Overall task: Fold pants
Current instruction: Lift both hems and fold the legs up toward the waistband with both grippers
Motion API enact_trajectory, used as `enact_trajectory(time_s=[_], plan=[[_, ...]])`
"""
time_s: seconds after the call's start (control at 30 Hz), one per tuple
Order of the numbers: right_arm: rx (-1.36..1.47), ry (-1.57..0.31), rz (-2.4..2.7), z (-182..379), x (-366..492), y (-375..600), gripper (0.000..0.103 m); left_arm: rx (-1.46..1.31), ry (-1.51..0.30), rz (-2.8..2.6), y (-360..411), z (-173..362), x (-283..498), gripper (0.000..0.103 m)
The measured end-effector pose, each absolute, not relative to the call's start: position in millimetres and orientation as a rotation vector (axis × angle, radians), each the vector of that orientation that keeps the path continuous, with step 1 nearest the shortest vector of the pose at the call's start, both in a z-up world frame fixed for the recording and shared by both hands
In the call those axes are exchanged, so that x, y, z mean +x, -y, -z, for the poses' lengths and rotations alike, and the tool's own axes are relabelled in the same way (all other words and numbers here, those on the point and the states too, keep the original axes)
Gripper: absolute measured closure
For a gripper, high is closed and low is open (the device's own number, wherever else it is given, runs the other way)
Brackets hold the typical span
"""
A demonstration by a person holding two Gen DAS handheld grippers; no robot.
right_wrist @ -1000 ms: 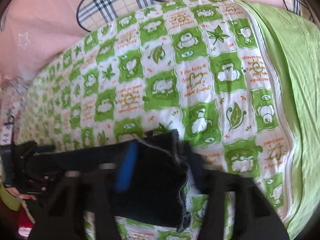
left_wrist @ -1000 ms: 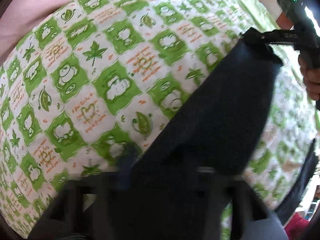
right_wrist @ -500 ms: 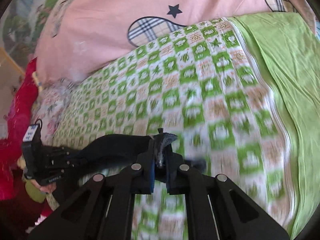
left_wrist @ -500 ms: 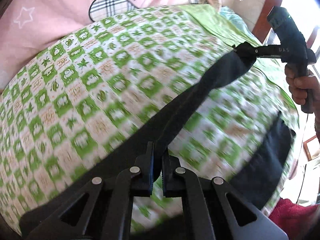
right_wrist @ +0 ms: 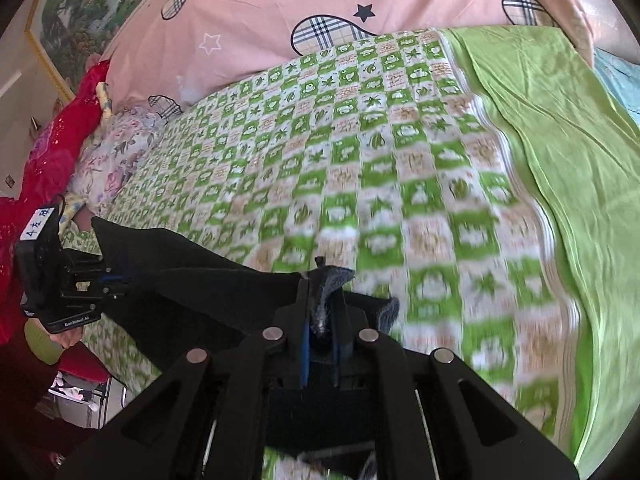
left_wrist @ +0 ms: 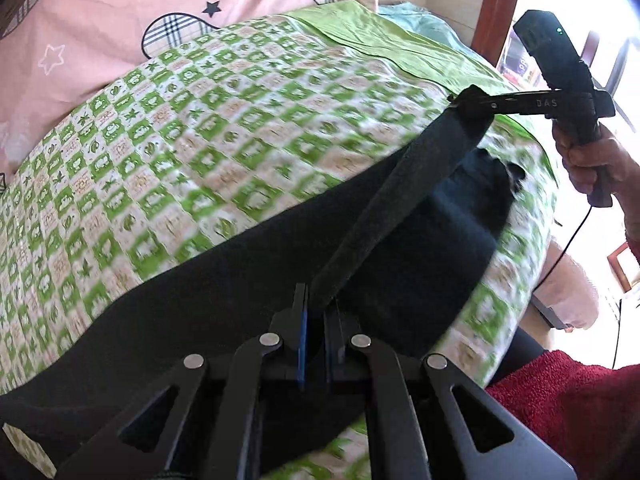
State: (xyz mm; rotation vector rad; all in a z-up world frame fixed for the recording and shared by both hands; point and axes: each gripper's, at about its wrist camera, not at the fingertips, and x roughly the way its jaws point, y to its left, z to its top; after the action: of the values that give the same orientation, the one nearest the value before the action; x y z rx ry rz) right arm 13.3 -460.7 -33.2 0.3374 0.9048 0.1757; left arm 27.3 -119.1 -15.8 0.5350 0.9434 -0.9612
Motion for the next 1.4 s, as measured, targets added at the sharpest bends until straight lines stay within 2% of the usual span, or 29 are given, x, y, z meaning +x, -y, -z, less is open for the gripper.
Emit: enact_trajectory(time_s=[0.2, 0.33, 0.43, 0.53, 0.6, 0.63, 0.77, 0.93, 1.2, 1.4], plan=[[0.286, -0.895, -0.145, 41.0, -14.7, 457.4, 0.094, 0.561, -0.930, 0.959, 121.9, 27.1, -5.6, 0.098], [0.190, -0.937, -0.128, 56.7, -24.5, 448.1, 0.094, 0.553, -0.990, 0.926, 125.2, 53.4, -11.3, 0.097], [0.130, -0.957, -0.116, 64.3, -34.2, 442.1, 0.091, 0.543, -1.015, 0.890, 124.4, 64.0, -17.1, 0.089], [0.149, -0.949, -0.080, 58.9, -48.6, 447.3, 0.075, 0.474, -1.030, 0.875, 115.4, 60.1, -26.1, 0.072], [0.164, -0.933, -0.050, 50.8, -59.6, 452.7, 0.053, 0.426, -1.024, 0.862, 105.3, 54.9, -33.3, 0.064], [0.171, -0.915, -0.045, 45.8, -64.9, 454.0, 0.052, 0.405, -1.025, 0.849, 99.6, 53.9, -37.1, 0.058], [0.234, -0.842, -0.072, 23.0, -78.4, 449.7, 0.051, 0.317, -1.035, 0.789, 69.0, 50.8, -43.8, 0.053], [0.255, -0.814, -0.183, 11.7, -61.9, 397.2, 0.047, 0.158, -1.071, 0.666, 6.8, 45.5, -32.1, 0.050], [0.113, -0.856, -0.483, 33.9, -16.0, 259.4, 0.047, -0.160, -1.116, 0.322, -126.2, 46.6, 13.6, 0.047], [-0.020, -0.884, -0.615, 51.4, 12.5, 191.5, 0.047, -0.369, -1.170, 0.123, -201.1, 54.9, 57.5, 0.043]])
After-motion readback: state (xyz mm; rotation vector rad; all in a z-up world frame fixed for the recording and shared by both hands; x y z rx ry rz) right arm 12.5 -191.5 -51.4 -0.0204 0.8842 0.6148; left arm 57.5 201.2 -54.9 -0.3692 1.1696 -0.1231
